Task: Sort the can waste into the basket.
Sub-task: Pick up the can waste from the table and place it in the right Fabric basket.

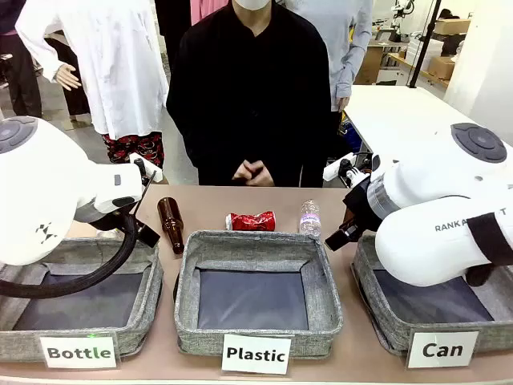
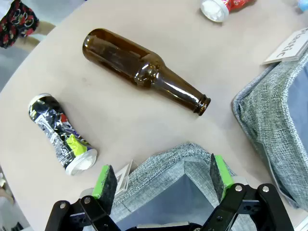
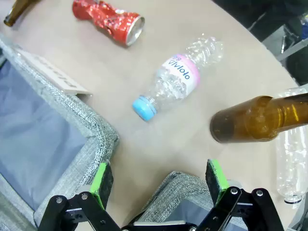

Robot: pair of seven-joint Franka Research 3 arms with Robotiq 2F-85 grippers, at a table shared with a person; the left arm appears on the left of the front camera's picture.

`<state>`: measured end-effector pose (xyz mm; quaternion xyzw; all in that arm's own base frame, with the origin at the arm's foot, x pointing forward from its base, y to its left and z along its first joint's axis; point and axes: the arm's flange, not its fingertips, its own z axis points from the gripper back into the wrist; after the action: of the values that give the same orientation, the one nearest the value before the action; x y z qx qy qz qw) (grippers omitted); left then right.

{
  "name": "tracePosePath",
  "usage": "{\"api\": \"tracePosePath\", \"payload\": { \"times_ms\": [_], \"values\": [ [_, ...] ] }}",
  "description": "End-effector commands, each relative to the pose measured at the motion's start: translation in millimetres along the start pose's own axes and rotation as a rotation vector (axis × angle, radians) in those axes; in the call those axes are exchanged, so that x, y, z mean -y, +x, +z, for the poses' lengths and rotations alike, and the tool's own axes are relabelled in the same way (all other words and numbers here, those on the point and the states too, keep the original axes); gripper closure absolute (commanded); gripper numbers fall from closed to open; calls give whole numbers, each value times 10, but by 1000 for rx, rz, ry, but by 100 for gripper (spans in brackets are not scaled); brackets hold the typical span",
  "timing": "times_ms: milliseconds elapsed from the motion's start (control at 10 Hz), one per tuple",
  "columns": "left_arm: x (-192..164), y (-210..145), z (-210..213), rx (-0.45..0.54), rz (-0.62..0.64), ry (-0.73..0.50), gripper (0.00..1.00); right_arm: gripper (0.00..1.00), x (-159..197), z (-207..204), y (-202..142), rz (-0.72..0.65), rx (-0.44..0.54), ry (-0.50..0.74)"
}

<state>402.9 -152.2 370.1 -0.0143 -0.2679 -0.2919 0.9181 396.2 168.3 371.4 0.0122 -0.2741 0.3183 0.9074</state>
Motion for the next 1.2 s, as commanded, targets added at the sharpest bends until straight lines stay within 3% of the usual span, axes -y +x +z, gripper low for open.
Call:
{"api": "tracePosePath", "payload": {
  "times_ms": [0, 1100],
  "values": [
    [0, 0, 1, 0, 0, 0, 0, 0, 0, 0, 0, 0, 0, 0],
    [0, 0, 1, 0, 0, 0, 0, 0, 0, 0, 0, 0, 0, 0]
  ]
}}
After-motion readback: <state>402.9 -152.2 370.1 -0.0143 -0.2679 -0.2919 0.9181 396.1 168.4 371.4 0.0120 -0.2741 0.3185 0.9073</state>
